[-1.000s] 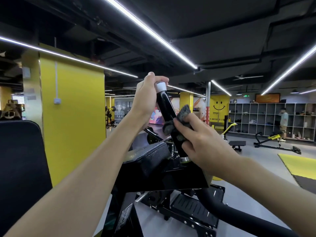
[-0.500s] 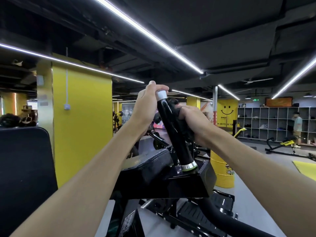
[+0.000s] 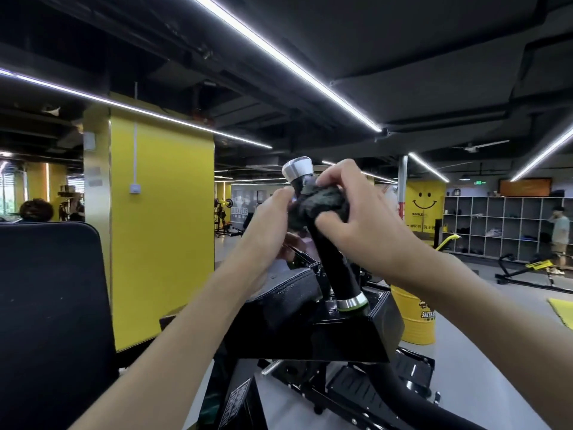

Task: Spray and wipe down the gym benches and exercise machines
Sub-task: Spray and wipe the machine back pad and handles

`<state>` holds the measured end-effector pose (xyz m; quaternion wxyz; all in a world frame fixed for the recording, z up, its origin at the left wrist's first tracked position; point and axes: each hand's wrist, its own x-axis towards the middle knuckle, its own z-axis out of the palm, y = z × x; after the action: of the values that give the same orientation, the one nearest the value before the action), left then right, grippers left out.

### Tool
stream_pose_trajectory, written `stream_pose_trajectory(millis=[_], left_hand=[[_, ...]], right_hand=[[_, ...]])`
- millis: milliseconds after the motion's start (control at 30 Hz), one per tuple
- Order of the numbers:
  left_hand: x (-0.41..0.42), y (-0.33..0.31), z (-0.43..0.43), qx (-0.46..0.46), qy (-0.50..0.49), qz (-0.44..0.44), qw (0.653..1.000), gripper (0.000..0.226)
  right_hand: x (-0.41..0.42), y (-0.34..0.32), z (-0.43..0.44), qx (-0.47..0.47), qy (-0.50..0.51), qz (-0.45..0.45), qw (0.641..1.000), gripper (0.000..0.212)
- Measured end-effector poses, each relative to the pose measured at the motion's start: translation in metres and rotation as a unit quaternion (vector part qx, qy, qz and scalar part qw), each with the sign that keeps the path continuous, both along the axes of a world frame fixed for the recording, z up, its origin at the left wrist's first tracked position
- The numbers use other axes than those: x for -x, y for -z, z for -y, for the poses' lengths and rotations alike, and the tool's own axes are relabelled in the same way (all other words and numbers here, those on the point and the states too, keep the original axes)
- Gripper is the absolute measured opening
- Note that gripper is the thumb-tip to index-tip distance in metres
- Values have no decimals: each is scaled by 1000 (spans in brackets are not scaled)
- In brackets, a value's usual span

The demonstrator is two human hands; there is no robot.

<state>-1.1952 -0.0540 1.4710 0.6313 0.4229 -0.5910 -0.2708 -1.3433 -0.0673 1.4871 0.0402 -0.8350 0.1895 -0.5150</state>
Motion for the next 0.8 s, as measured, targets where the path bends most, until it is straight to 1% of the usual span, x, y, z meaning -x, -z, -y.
stream_pose_trajectory(millis=[33,100,167,233,267,300,333,400,433,467,500,533,567,600,667,733,800], left_hand=[[2,1,-6,0,26,-21,999,43],[0,2,-16,-7,90,-96,991,51],[-7,2,-22,-28,185,-168,968,48],[-15,4,-23,-34,257,-220,940,42],[-17,5,-22,-20,268,-247,931,39],[-20,6,-18,3,262,-275,925,35],[-22,5,-14,32,249,-300,920,31],[-24,1,0,95,190,-316,925,22],[-20,0,8,127,142,-297,936,16],[-15,-1,16,153,87,-252,952,14],[-9,0,24,174,24,-188,966,15],[-1,2,31,193,-34,-125,973,12],[6,5,35,209,-85,-79,971,9],[10,9,38,225,-119,-50,966,7],[13,23,37,230,-129,-16,965,13],[11,41,34,193,-88,7,977,17],[9,48,30,150,-43,-5,988,18]], right_hand=[[-10,-3,-2,32,-5,-2,999,28],[-25,-4,1,82,-8,8,997,31],[-39,0,5,104,-8,0,995,31],[-46,4,9,158,49,-23,986,30],[-46,4,10,167,83,-29,982,32],[-43,2,9,148,96,-31,984,35],[-40,1,9,110,86,-19,990,37],[-30,-4,11,43,38,56,997,42],[-26,-7,15,17,30,77,996,48],[-23,-8,18,-11,28,71,997,54],[-22,-7,20,-38,27,46,998,58],[-22,-4,23,-66,20,23,997,59],[-23,-1,25,-89,12,9,996,59],[-25,3,26,-103,4,6,995,59],[-28,6,27,-111,1,18,994,58],[-32,8,27,-119,-3,39,992,58],[-32,10,27,-120,-9,48,992,57]])
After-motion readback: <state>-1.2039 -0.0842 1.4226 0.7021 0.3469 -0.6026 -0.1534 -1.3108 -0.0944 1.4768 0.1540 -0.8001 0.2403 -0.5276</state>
